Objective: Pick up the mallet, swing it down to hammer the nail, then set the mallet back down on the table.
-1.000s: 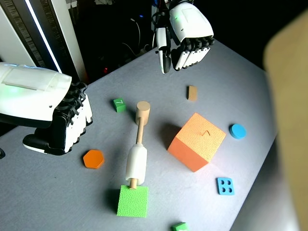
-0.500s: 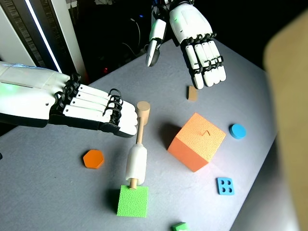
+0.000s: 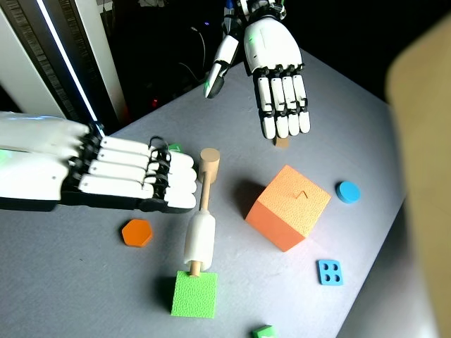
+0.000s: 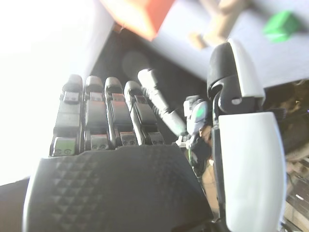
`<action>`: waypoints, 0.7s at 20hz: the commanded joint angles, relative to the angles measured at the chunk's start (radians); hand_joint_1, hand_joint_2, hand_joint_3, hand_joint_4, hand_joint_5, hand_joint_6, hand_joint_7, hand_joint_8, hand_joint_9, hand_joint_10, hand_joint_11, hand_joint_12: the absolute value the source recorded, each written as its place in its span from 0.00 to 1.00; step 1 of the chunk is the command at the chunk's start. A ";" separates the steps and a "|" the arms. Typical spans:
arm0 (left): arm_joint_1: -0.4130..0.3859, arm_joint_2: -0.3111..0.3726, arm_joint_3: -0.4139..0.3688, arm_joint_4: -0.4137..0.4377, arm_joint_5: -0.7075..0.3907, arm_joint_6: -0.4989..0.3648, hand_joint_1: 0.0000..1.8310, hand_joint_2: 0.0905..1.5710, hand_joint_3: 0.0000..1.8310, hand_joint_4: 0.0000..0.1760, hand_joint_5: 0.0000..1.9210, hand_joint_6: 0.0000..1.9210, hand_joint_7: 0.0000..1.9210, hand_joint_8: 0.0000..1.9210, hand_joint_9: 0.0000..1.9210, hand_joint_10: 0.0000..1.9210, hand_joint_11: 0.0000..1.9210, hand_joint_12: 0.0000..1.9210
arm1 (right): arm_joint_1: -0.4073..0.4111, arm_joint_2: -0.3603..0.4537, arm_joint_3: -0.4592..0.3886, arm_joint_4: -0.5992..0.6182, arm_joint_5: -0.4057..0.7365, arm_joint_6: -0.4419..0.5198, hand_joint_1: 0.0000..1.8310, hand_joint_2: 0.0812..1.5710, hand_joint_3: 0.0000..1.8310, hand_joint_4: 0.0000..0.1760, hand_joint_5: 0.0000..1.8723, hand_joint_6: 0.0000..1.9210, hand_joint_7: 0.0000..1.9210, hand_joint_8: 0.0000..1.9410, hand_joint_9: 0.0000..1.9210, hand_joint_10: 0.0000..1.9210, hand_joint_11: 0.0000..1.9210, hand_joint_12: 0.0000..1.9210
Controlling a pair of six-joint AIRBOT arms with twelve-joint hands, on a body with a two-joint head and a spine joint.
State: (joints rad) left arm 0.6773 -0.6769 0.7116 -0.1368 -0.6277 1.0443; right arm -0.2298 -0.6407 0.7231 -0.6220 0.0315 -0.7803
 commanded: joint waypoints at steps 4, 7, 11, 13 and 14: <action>-0.009 -0.043 0.063 0.067 -0.115 -0.098 0.00 0.69 0.00 0.00 0.03 0.00 0.01 0.00 0.01 0.00 0.01 0.01 | 0.034 -0.041 0.003 -0.001 -0.090 0.048 0.64 0.53 0.00 0.00 0.00 0.00 0.00 0.00 0.00 0.00 0.00 0.00; -0.026 -0.077 0.103 0.118 -0.120 -0.140 0.00 0.70 0.00 0.00 0.00 0.00 0.00 0.00 0.00 0.00 0.00 0.00 | 0.053 -0.087 0.008 -0.001 -0.172 0.084 0.61 0.54 0.00 0.00 0.00 0.00 0.00 0.00 0.00 0.00 0.01 0.00; -0.031 -0.101 0.142 0.203 -0.098 -0.203 0.00 0.70 0.00 0.00 0.02 0.01 0.00 0.00 0.00 0.00 0.00 0.00 | 0.074 -0.142 0.028 -0.001 -0.232 0.147 0.61 0.56 0.00 0.00 0.00 0.00 0.00 0.00 0.00 0.00 0.00 0.00; -0.025 -0.103 0.157 0.232 -0.091 -0.218 0.00 0.70 0.00 0.00 0.02 0.01 0.01 0.00 0.01 0.00 0.01 0.00 | 0.080 -0.181 0.058 -0.001 -0.271 0.178 0.61 0.55 0.00 0.00 0.00 0.00 0.00 0.00 0.00 0.00 0.00 0.00; -0.021 -0.106 0.165 0.240 -0.091 -0.220 0.00 0.69 0.00 0.00 0.03 0.01 0.02 0.01 0.01 0.01 0.01 0.01 | 0.082 -0.205 0.080 -0.001 -0.288 0.193 0.61 0.55 0.00 0.00 0.00 0.00 0.00 0.00 0.00 0.00 0.01 0.01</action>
State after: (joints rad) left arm 0.6628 -0.7856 0.8776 0.1162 -0.6128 0.8291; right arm -0.1638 -0.8612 0.8124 -0.6056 -0.3172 -0.5850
